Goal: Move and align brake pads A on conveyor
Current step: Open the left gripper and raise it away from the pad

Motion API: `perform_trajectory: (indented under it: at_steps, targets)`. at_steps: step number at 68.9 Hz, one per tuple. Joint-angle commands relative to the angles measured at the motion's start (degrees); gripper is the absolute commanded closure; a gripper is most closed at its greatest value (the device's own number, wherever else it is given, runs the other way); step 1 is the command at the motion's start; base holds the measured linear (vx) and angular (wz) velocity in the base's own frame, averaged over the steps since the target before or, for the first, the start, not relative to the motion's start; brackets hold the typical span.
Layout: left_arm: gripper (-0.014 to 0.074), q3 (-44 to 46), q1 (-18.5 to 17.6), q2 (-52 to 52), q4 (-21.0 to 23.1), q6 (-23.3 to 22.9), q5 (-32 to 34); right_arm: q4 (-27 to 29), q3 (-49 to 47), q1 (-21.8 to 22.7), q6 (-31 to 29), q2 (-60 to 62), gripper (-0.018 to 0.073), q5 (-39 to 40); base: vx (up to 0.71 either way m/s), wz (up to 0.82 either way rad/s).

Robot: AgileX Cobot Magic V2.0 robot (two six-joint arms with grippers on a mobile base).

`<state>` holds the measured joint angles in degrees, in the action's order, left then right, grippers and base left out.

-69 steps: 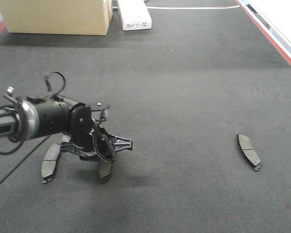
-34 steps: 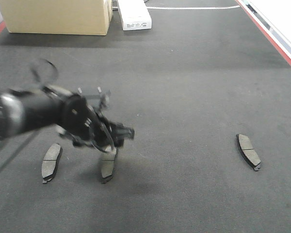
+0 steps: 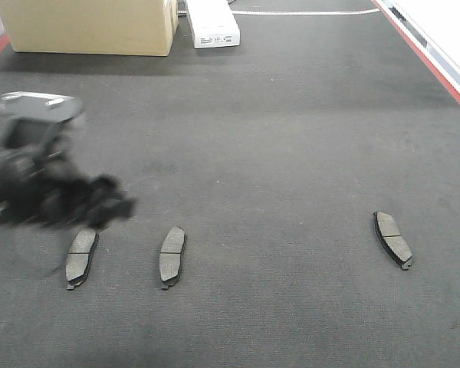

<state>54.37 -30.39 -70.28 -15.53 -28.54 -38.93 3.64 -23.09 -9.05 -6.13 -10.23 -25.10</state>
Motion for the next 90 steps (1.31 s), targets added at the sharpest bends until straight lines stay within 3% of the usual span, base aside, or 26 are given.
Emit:
perform_trajectory:
  at_steps: [1,13,30,51,69,90]
  targets:
    - [0.0083,-3.8,-0.2,8.6,-3.4,-0.5,2.2,-0.1,-1.6,0.2,-0.5,-0.6,0.0564,5.8,0.00,0.00]
    - [0.0083,-14.6,-0.2,21.7,-3.9,-0.5,6.5,-0.1,-1.6,0.2,-0.5,-0.6,0.0564,5.8,0.00,0.00]
    - [0.0083,-26.6,-0.2,41.3,-3.8,-0.5,19.2,-0.1,-1.6,0.2,-0.5,-0.6,0.0564,5.8,0.00,0.00]
    - [0.0083,-29.5,-0.2,56.0,-3.9,0.6,16.2,-0.1,-1.6,0.2,-0.5,-0.6,0.0564,5.8,0.00,0.00]
    - [0.0083,-29.5,-0.2,58.1,-3.8,2.5,11.5,1.4,-1.8,0.2,-0.3,-1.8,0.0564,5.0,0.00,0.00]
    - [0.0083,-29.5,-0.2,58.1,-3.8,2.5,10.8,5.6,-9.9,0.2,-0.2,-21.2,0.0554,-2.3,0.00,0.00]
